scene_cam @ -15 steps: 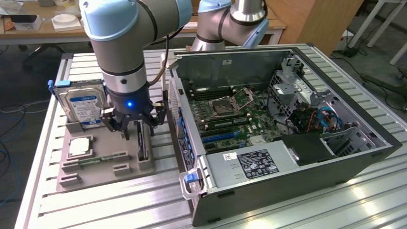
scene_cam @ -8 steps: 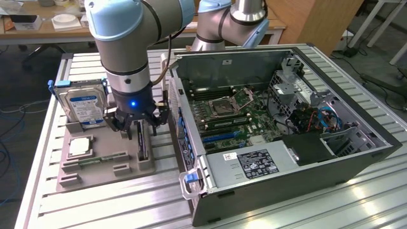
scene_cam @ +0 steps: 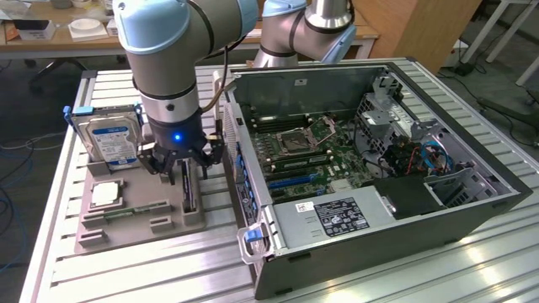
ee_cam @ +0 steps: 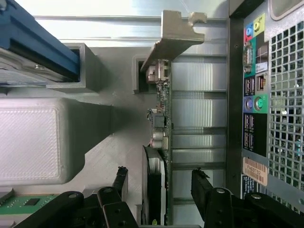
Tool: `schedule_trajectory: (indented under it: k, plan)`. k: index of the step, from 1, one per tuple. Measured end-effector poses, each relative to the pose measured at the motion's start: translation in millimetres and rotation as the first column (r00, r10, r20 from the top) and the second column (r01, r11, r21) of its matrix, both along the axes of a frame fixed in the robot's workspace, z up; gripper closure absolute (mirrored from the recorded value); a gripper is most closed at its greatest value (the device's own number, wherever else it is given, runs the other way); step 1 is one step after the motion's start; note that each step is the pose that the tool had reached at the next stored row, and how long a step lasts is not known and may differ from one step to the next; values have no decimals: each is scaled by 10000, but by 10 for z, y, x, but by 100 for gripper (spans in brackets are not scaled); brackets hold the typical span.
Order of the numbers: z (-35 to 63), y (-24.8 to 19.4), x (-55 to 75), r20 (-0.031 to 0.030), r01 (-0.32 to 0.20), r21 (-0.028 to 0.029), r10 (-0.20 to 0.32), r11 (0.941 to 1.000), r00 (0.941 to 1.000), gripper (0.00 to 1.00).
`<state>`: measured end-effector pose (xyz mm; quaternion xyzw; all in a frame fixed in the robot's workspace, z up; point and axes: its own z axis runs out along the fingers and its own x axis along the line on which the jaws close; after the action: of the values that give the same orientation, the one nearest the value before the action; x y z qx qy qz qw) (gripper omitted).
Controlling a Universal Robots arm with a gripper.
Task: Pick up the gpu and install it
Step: 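Pick up the gpu and move the gpu toward the slot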
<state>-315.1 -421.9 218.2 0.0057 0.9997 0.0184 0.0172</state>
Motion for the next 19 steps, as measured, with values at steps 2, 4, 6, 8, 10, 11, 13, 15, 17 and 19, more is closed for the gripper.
schedule_trajectory:
  k: [2,4,6,8,10,11,13,15,17,19]
  plan:
    - [0,0,0,0,-19,1,19,10000,10000,35]
    - [0,0,0,0,-40,1,40,10000,10000,35]
    - [0,0,0,0,-59,1,59,10000,10000,35]
    - [0,0,0,0,-78,1,78,10000,10000,35]
    - [0,0,1,0,-97,1,97,10000,10000,37]
    - [0,0,0,0,-107,1,107,9999,9999,44]
    - [0,0,1,0,-126,0,126,9999,9999,44]
    - [0,0,0,0,-144,1,144,9999,9999,45]
    - [0,0,0,0,-164,1,164,9999,9999,52]
    - [0,0,1,0,-183,1,183,9998,9998,54]
